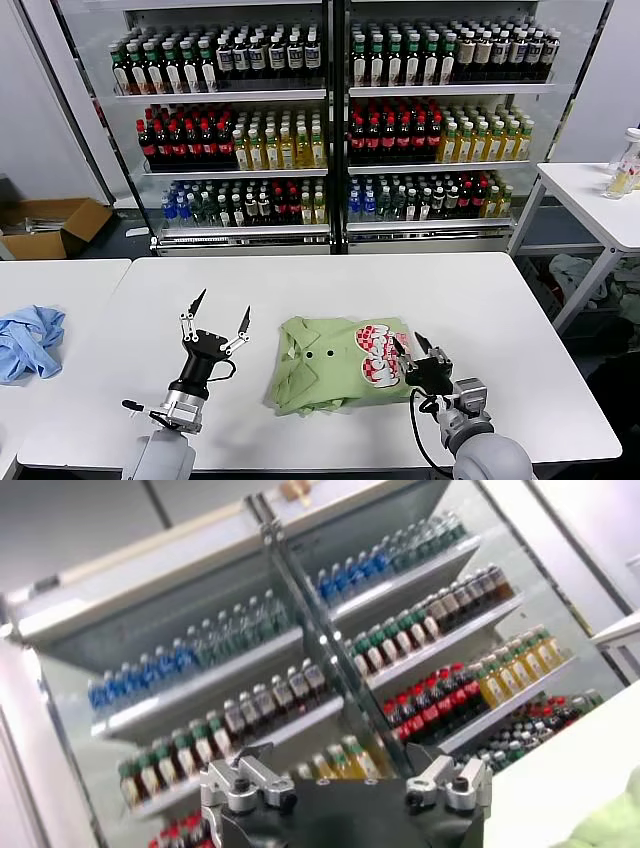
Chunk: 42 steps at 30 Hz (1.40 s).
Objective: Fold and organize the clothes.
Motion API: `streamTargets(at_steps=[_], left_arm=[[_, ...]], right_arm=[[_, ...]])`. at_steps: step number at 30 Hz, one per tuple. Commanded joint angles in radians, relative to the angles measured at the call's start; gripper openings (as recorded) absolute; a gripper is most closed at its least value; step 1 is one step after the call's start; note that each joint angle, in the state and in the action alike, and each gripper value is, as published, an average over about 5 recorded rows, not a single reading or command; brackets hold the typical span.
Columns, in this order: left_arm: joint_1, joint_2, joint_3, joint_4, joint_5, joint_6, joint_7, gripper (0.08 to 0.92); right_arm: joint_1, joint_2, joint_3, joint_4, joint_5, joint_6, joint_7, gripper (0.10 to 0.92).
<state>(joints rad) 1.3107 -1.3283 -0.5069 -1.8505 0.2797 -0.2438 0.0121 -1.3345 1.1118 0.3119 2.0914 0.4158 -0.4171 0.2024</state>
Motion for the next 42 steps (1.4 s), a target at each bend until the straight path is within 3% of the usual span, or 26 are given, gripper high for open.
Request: streamTargets(at_steps=[1, 11, 25, 42], left_arm=[[-0.038, 0.001, -0.008, 0.007, -0.045, -0.082, 0.065, 0.823], [-0.002, 0.01, 0.017, -0.089, -0.247, 0.112, 0.046, 0.823], [0.01, 0.018, -0.002, -0.111, -0.256, 0.184, 0.064, 0.822], [-0.027, -0.04, 0.002, -0.077, -0.263, 0.238, 0.065, 0.823]], right_arm=[[0.001, -0.013, 0.084, 0.022, -0.104, 0.046, -0.01, 0.566], [0.094, -0.02, 0.148, -0.039, -0.157, 0.121, -0.04, 0.811], [0.073, 0.003, 0.148, -0.051, -0.2, 0.14, -0.057, 0.823], [0.125, -0.016, 0.148, -0.169, -0.232, 0.235, -0.072, 0.823]])
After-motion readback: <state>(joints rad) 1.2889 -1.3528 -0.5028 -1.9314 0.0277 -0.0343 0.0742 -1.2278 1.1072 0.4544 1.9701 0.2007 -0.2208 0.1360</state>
